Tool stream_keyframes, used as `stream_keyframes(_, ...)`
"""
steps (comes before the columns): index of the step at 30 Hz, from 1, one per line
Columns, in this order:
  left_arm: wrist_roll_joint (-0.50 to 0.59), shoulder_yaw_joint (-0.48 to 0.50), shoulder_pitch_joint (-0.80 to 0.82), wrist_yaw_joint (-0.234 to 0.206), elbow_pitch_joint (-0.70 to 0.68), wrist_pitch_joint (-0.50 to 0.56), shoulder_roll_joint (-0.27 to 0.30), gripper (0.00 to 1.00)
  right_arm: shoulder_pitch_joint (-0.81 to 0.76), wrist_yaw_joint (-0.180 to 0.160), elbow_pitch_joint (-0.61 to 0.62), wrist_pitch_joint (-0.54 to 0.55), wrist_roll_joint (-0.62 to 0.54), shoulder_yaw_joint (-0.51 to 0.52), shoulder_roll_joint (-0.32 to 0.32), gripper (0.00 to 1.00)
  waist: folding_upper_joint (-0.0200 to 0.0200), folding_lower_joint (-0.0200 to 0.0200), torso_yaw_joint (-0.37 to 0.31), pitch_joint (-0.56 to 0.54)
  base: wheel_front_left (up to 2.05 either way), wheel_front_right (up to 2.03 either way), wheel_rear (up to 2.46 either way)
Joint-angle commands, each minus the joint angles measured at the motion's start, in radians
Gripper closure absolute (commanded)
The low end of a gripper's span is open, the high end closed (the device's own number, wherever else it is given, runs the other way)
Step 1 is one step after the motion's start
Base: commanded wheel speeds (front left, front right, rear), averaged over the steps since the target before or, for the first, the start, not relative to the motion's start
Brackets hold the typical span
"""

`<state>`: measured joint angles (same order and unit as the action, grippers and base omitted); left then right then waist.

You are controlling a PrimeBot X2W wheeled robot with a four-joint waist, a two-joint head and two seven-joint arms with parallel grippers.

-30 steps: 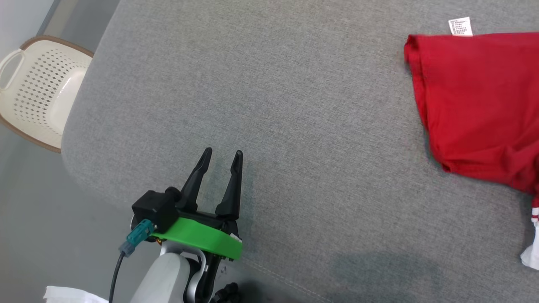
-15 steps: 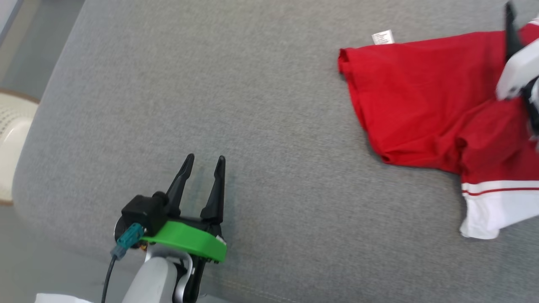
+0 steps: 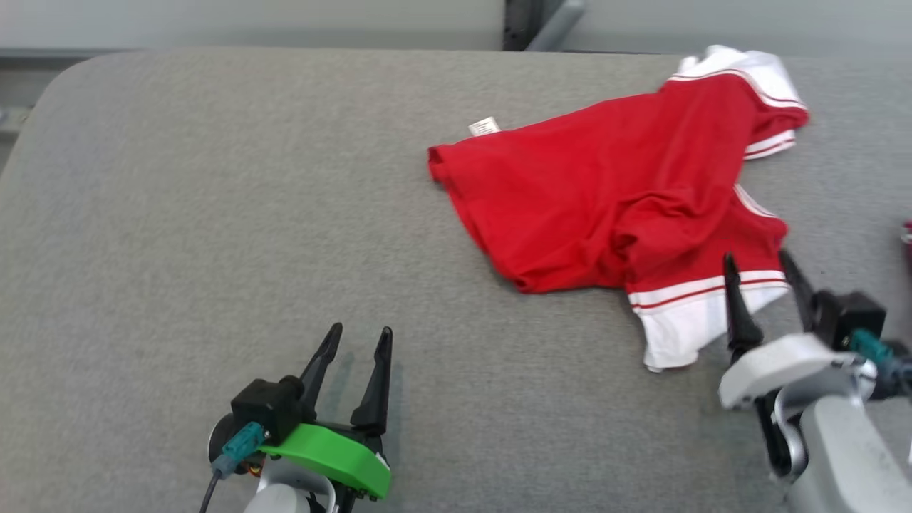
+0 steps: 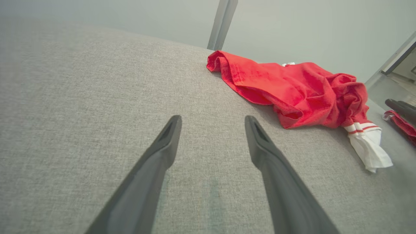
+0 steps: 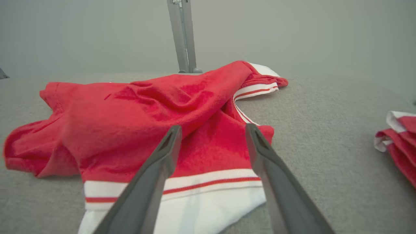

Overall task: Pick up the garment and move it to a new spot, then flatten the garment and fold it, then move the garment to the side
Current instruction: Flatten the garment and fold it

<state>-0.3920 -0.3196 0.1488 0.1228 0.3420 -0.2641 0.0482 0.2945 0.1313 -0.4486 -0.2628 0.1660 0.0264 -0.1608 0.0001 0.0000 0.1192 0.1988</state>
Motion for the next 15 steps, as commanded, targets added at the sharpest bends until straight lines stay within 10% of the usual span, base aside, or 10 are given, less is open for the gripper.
stream_keyframes(1,-0.012,-0.002,-0.009,0.002,0.007,0.0,0.005,0.0,-0.038,-0.001,0.02,-0.003,-0.009,0.002,0.016,0.0,-0.0001,0.0,-0.121,-0.083,0.0,0.0,0.0)
stream_keyframes(15,-0.008,-0.041,0.045,0.007,0.028,0.0,0.005,0.0,-0.097,-0.001,-0.006,-0.003,-0.004,-0.05,0.062,0.0,-0.0001,0.0,-0.155,-0.019,0.0,0.0,0.0)
